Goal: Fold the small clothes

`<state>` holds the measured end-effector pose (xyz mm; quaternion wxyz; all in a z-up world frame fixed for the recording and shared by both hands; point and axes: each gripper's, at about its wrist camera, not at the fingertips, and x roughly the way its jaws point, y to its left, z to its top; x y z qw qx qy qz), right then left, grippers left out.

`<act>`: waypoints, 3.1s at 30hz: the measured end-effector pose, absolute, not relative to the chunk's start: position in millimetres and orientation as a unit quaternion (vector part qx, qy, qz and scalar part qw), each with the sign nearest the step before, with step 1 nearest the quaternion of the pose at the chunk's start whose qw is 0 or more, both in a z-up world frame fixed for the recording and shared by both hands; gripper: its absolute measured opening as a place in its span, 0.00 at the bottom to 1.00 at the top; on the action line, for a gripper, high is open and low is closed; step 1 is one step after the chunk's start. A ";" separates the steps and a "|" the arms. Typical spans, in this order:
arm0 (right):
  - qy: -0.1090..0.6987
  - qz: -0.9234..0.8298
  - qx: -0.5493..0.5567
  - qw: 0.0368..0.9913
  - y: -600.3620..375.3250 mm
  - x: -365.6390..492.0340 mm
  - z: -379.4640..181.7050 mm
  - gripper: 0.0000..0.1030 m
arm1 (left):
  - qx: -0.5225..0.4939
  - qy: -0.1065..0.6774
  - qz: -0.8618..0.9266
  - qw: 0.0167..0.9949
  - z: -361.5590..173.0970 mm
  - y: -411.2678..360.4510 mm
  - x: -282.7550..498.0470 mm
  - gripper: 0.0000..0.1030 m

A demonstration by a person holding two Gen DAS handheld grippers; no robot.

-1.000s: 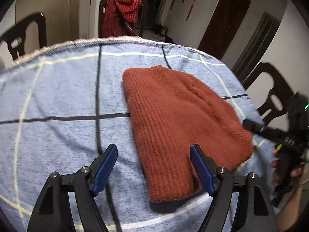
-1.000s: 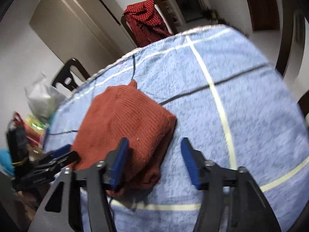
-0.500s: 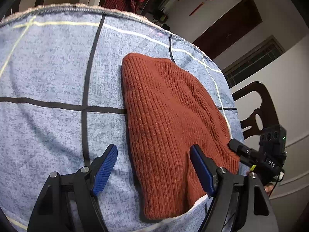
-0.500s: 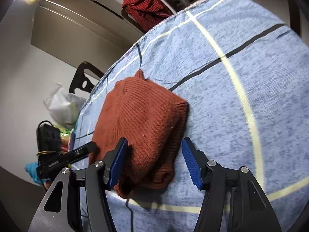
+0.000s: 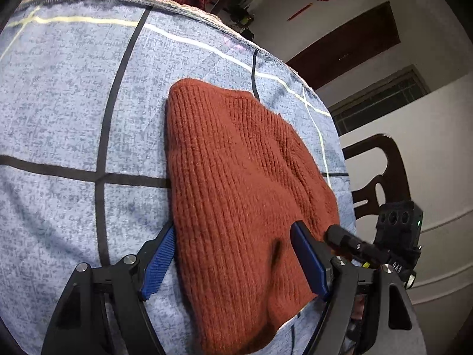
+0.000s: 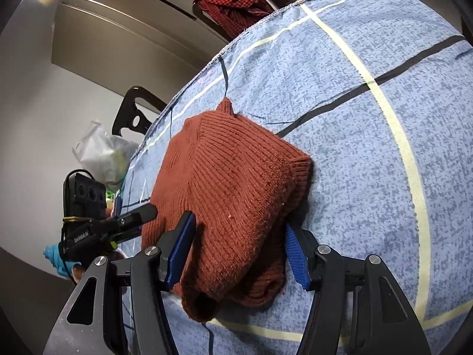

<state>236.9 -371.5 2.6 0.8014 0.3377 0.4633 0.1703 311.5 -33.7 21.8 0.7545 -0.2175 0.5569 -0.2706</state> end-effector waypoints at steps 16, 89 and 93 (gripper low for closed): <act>0.467 0.157 0.304 0.816 -357.4 242.0 4.9 0.53 | -0.192 0.551 -0.248 0.773 23.1 -40.0 312.1 0.67; 0.402 0.224 0.294 0.838 -240.1 234.9 72.3 0.21 | -0.212 0.492 -0.210 0.818 77.4 78.2 289.7 0.33; 0.408 0.249 0.286 0.831 -205.5 240.3 68.3 0.20 | -0.213 0.488 -0.191 0.825 73.0 110.1 283.1 0.33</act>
